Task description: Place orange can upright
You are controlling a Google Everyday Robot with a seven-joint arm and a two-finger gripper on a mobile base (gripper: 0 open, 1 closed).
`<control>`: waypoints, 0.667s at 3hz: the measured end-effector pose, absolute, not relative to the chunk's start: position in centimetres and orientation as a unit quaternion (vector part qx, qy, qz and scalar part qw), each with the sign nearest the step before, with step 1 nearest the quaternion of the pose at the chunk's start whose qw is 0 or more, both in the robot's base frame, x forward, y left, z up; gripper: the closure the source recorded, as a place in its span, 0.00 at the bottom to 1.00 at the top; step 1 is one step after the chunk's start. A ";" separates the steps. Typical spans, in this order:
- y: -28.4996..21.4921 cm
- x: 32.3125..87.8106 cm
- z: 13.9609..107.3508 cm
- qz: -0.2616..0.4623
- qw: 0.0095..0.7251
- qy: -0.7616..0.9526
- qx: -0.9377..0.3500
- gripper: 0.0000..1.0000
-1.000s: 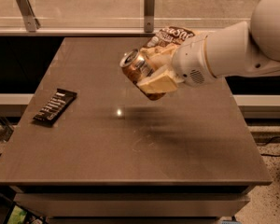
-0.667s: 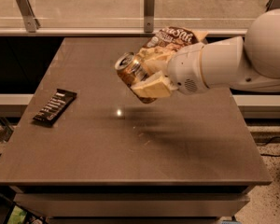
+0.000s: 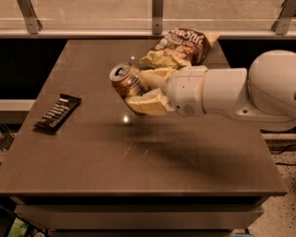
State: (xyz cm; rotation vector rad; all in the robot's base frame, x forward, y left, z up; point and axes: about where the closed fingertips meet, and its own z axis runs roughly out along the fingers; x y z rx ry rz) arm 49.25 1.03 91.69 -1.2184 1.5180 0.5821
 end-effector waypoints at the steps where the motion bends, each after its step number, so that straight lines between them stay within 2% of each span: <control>1: 1.7 48.6 90.6 0.261 0.545 0.623 -0.496 1.00; 2: 1.6 48.4 89.1 0.280 0.558 0.618 -0.478 1.00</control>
Offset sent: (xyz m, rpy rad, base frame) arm -0.0079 -0.0021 -0.0469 0.1970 0.0090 -0.0149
